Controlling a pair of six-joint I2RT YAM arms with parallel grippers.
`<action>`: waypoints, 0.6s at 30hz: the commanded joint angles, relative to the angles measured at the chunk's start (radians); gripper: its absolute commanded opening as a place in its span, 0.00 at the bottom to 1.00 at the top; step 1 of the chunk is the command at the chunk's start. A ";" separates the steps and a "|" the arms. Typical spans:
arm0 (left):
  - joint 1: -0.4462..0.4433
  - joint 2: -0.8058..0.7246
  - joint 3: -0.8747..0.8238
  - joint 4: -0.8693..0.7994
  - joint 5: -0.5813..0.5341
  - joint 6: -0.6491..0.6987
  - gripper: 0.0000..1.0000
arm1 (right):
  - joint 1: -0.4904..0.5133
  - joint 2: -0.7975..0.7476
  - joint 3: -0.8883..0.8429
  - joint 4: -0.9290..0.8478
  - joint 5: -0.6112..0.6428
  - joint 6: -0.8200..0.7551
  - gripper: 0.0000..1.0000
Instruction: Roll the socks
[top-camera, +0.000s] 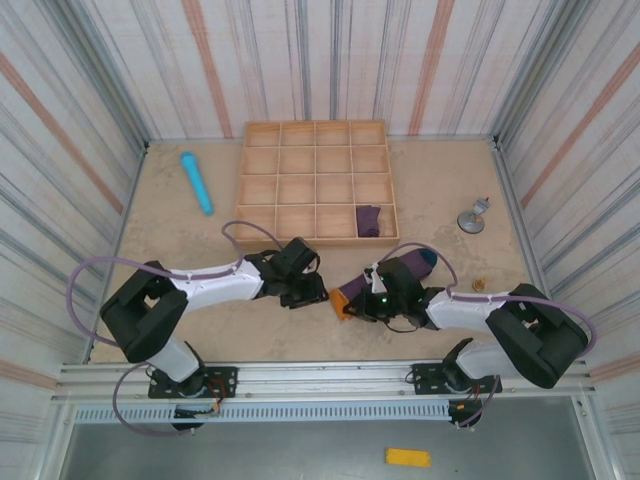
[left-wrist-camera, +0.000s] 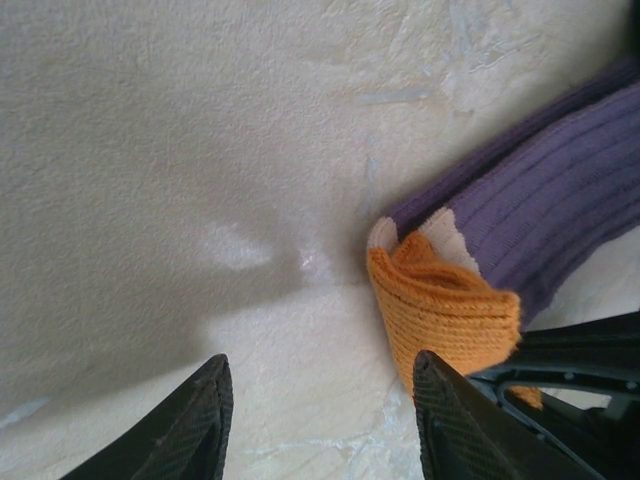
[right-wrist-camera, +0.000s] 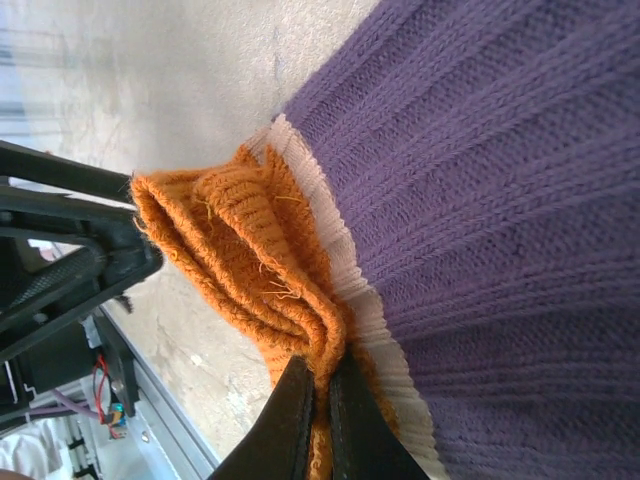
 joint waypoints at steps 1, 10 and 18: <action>-0.026 0.042 0.047 0.021 -0.008 0.007 0.48 | -0.014 0.013 -0.012 -0.051 0.005 0.044 0.00; -0.050 0.136 0.045 0.108 -0.009 -0.034 0.46 | -0.039 0.063 -0.023 -0.031 -0.018 0.062 0.00; -0.053 0.187 0.041 0.083 -0.031 -0.095 0.41 | -0.069 0.062 -0.025 -0.019 -0.049 0.057 0.00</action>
